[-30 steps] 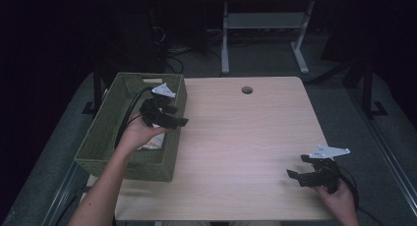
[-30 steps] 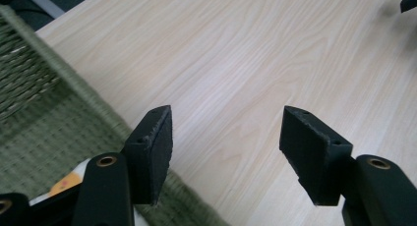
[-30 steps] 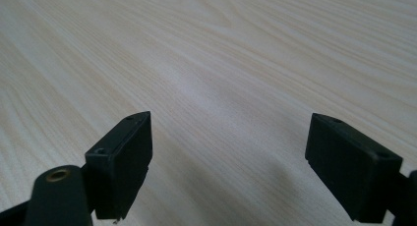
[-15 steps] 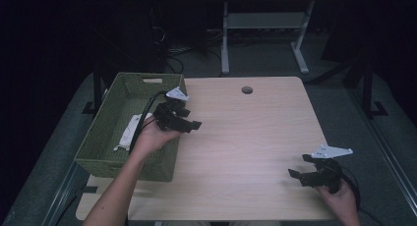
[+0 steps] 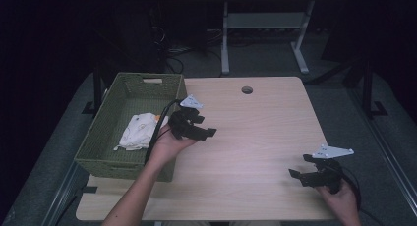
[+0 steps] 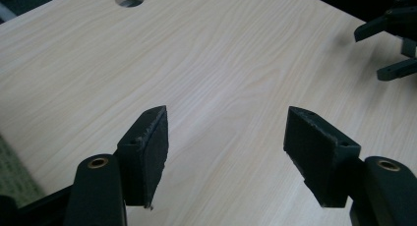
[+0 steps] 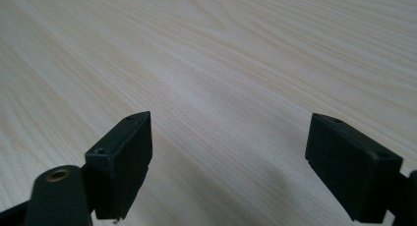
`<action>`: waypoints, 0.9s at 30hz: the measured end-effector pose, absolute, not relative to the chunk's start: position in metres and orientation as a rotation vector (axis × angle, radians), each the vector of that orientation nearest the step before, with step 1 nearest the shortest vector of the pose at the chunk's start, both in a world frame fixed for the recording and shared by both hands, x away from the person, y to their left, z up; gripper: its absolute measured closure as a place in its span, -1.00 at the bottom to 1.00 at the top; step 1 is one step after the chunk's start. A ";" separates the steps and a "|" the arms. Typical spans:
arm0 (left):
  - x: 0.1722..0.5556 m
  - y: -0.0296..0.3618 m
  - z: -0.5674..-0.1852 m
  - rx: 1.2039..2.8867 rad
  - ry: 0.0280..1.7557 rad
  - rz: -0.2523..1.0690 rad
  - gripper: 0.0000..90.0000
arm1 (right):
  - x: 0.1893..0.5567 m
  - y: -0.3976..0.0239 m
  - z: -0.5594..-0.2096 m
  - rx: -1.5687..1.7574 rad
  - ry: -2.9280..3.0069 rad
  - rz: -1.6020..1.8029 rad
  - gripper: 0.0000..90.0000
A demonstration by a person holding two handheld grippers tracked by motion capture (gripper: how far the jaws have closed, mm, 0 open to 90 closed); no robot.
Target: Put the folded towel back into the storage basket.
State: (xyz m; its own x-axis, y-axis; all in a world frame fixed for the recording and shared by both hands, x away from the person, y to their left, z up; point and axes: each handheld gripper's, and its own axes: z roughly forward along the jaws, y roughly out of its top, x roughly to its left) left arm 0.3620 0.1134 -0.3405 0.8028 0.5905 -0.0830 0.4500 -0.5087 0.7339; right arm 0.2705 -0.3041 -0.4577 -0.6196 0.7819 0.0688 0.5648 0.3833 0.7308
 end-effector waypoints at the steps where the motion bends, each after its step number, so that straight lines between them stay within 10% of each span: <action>1: 0.361 0.111 -0.341 2.187 0.767 0.225 -0.26 | 0.271 -0.304 -0.458 1.188 2.358 1.073 -0.61; 27: 0.318 0.067 -0.377 2.139 0.734 0.171 -0.29 | 0.270 -0.302 -0.459 1.185 2.364 1.060 -0.61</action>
